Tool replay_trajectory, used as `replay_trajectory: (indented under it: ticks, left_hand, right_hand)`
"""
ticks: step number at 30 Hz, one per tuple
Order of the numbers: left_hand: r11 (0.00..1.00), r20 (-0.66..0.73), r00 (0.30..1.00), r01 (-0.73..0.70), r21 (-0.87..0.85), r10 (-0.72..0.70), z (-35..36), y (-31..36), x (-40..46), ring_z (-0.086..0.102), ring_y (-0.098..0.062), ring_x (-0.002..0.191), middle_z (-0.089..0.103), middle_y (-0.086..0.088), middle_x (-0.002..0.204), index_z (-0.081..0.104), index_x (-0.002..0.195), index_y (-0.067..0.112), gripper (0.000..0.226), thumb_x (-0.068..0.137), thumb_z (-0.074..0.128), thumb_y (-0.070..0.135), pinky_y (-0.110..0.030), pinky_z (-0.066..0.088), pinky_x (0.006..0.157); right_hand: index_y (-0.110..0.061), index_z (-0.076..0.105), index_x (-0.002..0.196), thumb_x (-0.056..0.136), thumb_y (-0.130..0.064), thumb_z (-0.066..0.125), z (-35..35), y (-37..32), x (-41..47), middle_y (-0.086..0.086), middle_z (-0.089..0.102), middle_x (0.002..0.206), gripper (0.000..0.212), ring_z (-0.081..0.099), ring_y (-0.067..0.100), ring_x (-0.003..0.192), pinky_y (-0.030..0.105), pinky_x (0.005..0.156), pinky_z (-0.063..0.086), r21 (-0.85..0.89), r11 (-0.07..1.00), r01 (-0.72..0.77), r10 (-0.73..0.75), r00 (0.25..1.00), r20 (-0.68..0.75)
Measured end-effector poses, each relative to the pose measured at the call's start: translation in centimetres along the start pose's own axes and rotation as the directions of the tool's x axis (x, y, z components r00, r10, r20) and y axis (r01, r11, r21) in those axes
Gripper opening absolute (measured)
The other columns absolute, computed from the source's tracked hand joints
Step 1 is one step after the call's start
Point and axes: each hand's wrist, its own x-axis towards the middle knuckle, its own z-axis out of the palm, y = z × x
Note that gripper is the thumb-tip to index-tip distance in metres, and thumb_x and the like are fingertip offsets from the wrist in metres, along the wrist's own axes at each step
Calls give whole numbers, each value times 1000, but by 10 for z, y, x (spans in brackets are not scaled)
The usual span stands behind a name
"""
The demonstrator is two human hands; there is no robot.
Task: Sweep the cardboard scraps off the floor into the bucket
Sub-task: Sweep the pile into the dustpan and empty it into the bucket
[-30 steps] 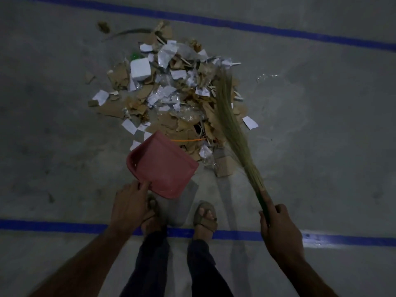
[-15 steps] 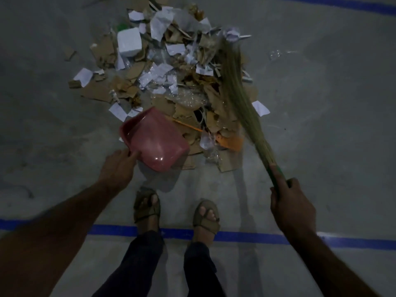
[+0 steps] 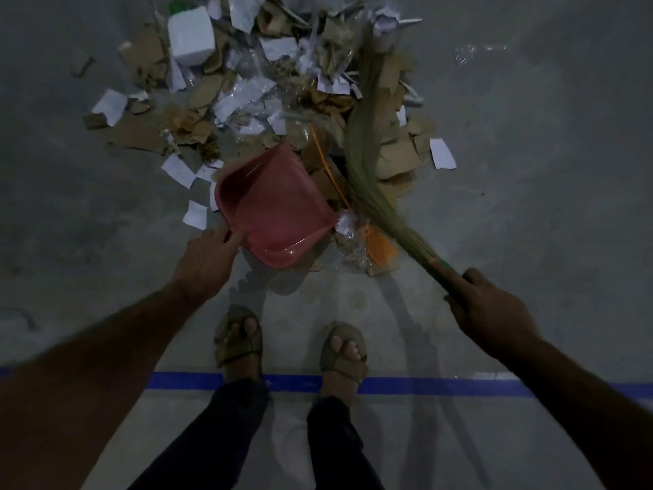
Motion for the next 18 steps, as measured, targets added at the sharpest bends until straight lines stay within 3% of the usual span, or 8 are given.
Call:
replay_trajectory:
  ticks: [6, 10, 18]
  left_hand:
    - [997, 90, 992, 83, 11, -83, 8, -8, -25, 59, -40, 86, 59, -20, 107, 54, 133, 13, 45, 89, 57, 7, -47, 47, 68]
    - [998, 116, 991, 60, 18, -62, 12, -13, -40, 59, -35, 83, 61, -16, 101, 55, 127, 14, 38, 89, 57, 8, -44, 51, 66]
    - [998, -4, 998, -63, 5, 63, -7, 9, 19, 58, -35, 77, 59, -20, 94, 57, 112, 10, 22, 91, 58, 8, -38, 43, 59]
  right_hand:
    - [-45, 17, 154, 95, -28, 58, -1, -4, -24, -2, 42, 90, 74, 41, 13, 52, 23, 38, 31, 32, 995, -97, 99, 993, -65]
    - [-43, 17, 154, 96, -26, 55, -7, -5, -32, 1, 43, 90, 71, 39, 11, 53, 27, 39, 41, 15, 989, -147, 148, 984, -103]
    - [-43, 17, 153, 98, -22, 49, -15, 12, 1, 5, 43, 92, 67, 44, 18, 57, 34, 44, 49, -63, 980, -191, 182, 975, -127]
